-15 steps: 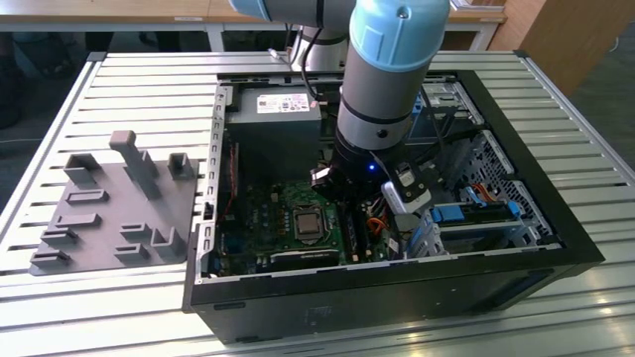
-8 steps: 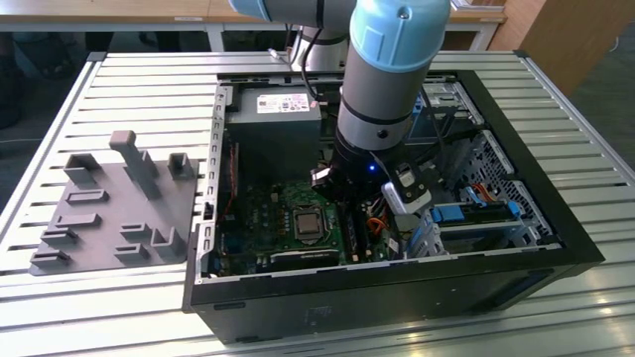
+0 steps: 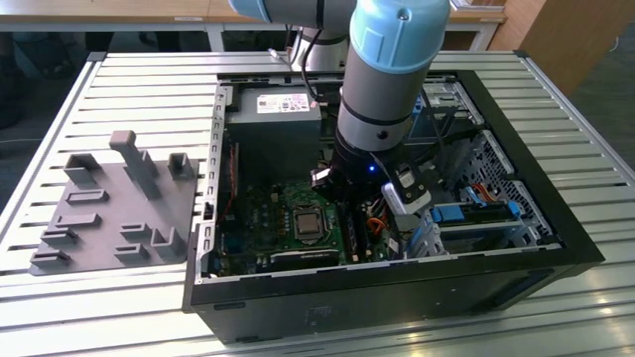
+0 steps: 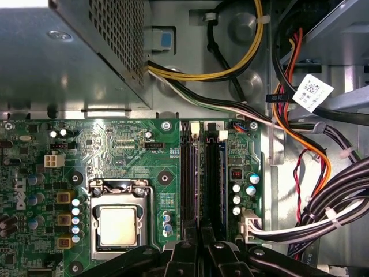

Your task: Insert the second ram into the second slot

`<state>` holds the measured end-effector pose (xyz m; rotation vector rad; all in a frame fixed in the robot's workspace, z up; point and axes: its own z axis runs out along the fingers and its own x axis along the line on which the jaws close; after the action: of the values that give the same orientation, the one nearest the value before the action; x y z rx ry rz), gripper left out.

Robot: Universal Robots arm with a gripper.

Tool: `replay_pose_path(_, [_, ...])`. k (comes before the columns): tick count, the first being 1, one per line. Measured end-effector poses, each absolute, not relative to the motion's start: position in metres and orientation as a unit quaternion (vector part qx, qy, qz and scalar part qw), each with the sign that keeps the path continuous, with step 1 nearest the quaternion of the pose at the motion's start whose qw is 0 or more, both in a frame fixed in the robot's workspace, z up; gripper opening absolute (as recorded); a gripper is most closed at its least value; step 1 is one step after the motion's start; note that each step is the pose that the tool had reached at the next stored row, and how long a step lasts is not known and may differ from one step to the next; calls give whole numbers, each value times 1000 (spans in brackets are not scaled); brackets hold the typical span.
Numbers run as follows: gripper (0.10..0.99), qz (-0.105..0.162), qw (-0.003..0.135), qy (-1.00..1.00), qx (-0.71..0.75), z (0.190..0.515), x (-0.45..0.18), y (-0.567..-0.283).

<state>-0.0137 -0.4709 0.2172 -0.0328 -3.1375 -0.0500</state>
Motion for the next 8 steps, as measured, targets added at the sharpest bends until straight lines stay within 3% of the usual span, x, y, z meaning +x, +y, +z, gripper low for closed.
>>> replay_pose_path(8, [137,-16,2,-1000,-10,217,-14,-471])
